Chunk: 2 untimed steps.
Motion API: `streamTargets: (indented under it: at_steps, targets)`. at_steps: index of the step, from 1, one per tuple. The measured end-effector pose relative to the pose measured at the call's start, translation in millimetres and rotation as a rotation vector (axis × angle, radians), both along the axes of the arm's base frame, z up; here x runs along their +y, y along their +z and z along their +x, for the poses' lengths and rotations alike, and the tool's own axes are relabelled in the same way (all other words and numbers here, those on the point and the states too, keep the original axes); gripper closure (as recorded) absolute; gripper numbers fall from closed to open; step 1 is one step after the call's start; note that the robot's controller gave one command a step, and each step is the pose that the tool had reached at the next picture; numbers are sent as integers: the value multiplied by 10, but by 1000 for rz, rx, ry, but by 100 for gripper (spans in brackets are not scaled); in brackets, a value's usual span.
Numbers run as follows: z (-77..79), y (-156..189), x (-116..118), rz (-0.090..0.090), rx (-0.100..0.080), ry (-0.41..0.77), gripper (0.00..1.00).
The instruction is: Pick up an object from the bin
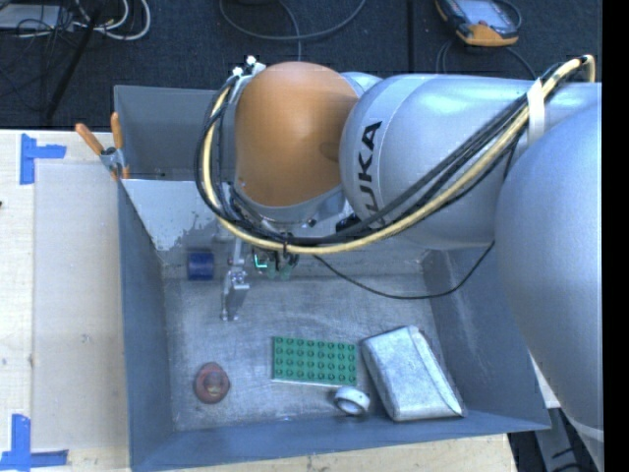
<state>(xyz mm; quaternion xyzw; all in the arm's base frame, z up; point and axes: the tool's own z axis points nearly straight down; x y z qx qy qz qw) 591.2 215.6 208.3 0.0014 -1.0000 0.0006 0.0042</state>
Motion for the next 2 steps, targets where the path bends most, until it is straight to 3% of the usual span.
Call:
streamTargets:
  at_steps: [1, 2]
  targets:
    - [-539, -655, -702, -4, 3, -25, 0]
    - [-605, -1370, -1422, 3, -8, 90, 0]
